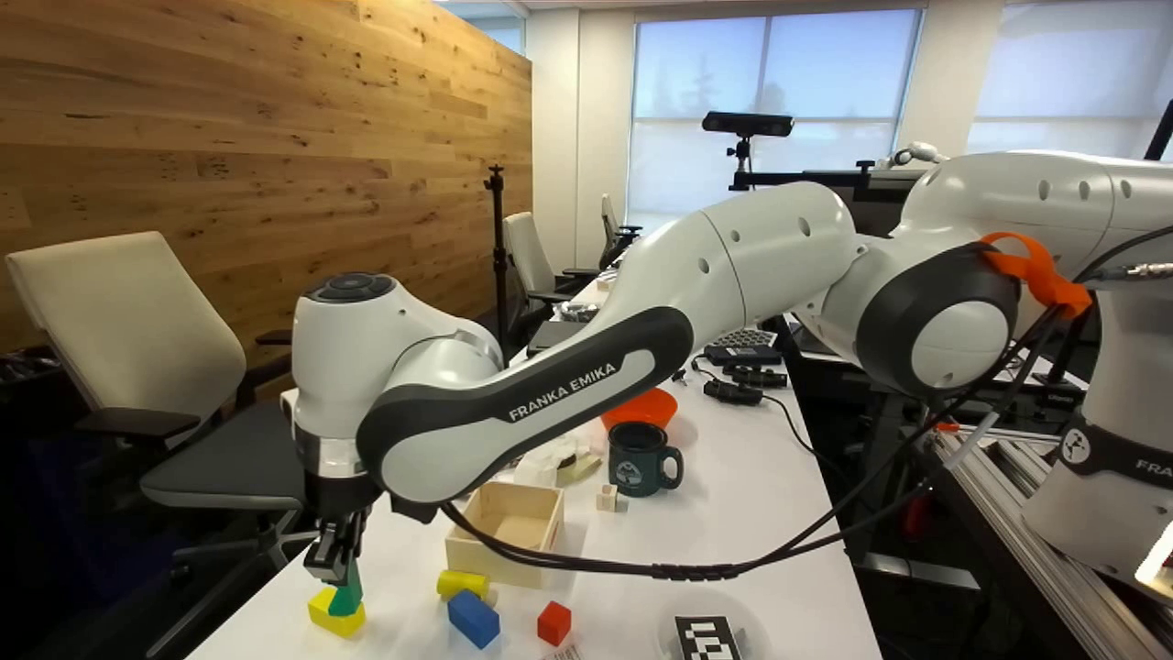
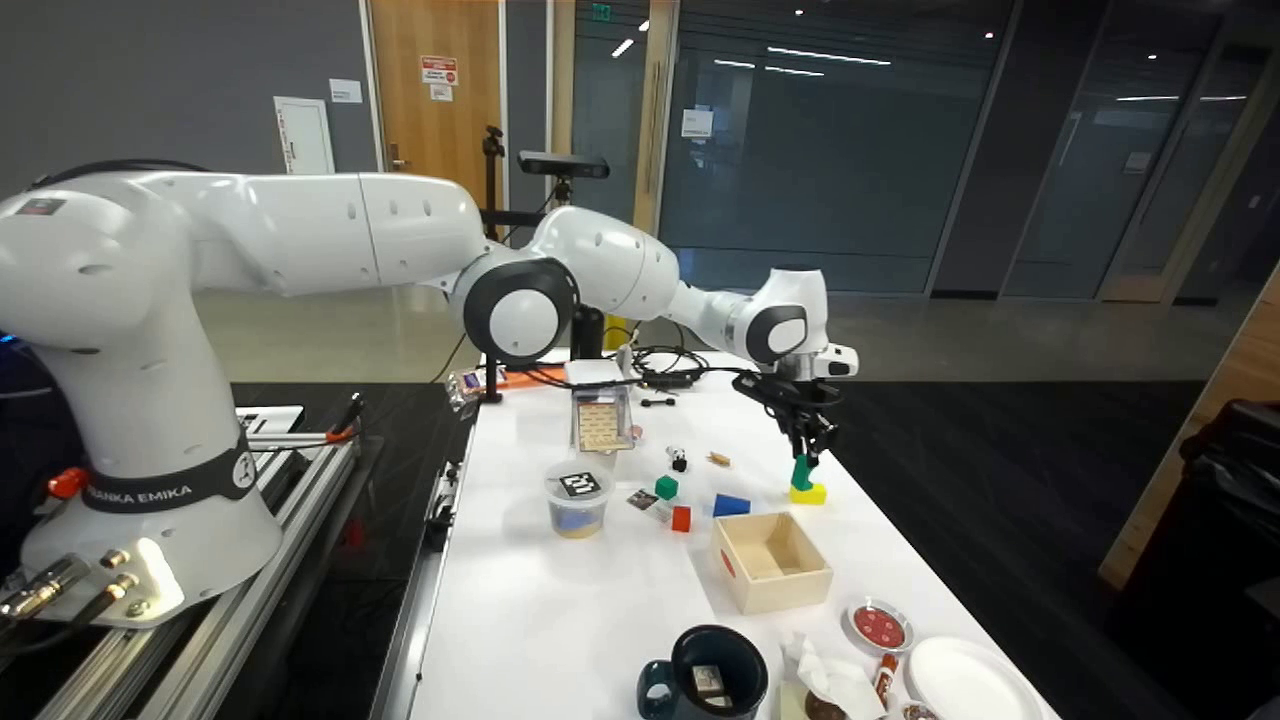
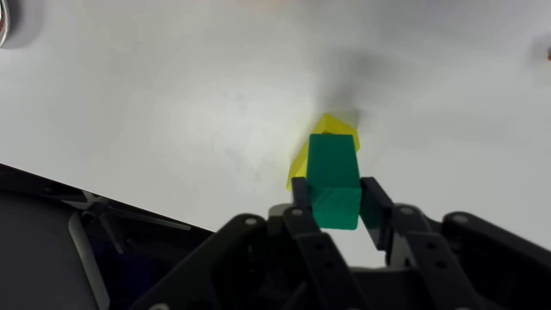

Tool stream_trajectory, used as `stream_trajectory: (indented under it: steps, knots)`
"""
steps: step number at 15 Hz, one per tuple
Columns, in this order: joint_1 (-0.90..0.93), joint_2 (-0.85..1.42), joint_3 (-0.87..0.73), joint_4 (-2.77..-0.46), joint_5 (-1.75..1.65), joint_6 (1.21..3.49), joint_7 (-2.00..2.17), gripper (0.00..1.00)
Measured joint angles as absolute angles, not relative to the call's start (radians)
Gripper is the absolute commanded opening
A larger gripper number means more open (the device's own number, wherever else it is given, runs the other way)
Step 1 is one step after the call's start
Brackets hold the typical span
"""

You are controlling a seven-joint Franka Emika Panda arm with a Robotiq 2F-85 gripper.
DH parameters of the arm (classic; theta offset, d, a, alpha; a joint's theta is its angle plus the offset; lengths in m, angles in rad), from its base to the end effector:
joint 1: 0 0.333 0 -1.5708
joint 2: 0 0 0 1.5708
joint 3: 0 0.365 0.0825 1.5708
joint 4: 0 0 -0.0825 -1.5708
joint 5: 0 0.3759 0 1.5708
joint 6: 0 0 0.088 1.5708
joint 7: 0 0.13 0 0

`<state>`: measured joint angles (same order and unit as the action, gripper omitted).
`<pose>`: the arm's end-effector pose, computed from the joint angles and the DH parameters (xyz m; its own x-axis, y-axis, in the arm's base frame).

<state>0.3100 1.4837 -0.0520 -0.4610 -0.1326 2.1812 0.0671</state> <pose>0.8325 0.2430 0.1175 0.9199 0.3126 0.2367 0.2808 -0.9466 0.1587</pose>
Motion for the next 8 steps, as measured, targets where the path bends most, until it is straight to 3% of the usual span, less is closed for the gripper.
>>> stream_trajectory:
  steps: [3,5,6,8]
  knots:
    - [0.312,1.484,-0.052,-0.461,-0.133,2.181,0.067,0.09]
    - [0.314,1.484,-0.052,-0.461,-0.133,2.181,0.067,0.6]
    - [0.314,1.484,-0.052,-0.461,-0.133,2.18,0.067,0.6]
    - [0.314,1.484,-0.051,-0.461,-0.133,2.175,0.067,0.71]
